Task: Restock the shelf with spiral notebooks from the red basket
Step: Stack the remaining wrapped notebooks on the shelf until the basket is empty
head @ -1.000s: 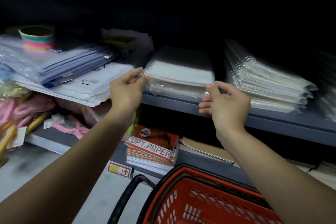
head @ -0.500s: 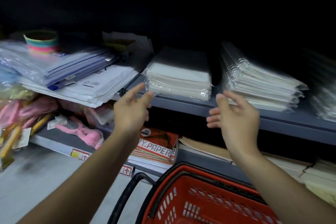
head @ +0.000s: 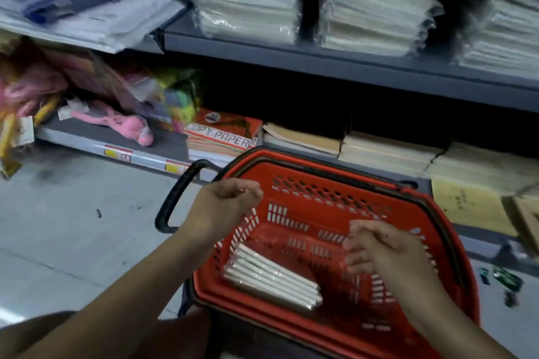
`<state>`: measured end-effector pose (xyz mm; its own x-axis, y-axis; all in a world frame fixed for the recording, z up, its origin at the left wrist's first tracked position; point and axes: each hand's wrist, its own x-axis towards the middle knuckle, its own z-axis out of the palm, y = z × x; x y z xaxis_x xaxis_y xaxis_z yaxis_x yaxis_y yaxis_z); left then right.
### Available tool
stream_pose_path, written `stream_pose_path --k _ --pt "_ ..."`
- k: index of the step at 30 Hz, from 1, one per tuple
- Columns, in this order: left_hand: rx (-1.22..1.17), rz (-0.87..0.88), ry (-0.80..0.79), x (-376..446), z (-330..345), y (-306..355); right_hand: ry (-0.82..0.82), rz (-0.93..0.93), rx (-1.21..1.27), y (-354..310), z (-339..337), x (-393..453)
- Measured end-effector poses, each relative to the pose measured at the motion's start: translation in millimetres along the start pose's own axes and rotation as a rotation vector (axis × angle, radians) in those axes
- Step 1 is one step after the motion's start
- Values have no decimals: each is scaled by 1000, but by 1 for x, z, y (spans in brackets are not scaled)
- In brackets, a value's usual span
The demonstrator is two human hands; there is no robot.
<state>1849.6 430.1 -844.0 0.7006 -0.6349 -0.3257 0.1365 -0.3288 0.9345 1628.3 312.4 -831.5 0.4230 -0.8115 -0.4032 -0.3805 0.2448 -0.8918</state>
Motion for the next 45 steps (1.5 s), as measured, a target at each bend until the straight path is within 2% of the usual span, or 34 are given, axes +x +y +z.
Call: stream_pose_path --k 3,5,7,9,11,14,19,25,30,35,38,41,43,45 --pt "257 4 -32 1 13 -28 -91 179 -19 30 10 7" --pt "413 21 -128 5 24 -40 -141 198 -130 50 18 16" --pt "725 95 -210 8 33 -52 -167 190 -254 68 25 23" --pt "969 167 -225 10 38 -67 -200 241 -329 88 30 28" --pt "1102 197 -232 12 37 -86 -221 314 -345 105 35 34" --pt "1170 63 -251 14 32 -109 -219 378 -322 124 42 40" --pt "1023 45 -199 14 32 -116 -131 455 -294 123 53 39" --pt "959 37 -172 2 31 -101 -130 518 -181 124 52 38" --pt "825 74 -53 -37 34 -80 -112 502 -2 110 36 15" --pt "469 -96 115 -77 24 -63 13 506 361 87 25 -16" --pt "-2 -285 161 -94 10 -55 21 436 456 67 13 -38" --pt "-347 -384 65 -117 -2 -34 -3 316 472 48 1 -62" --pt "-537 -362 -81 -134 -8 -17 -51 220 468 30 -5 -80" --pt "-631 -312 -198 -149 -15 1 -135 125 475 9 -10 -97"
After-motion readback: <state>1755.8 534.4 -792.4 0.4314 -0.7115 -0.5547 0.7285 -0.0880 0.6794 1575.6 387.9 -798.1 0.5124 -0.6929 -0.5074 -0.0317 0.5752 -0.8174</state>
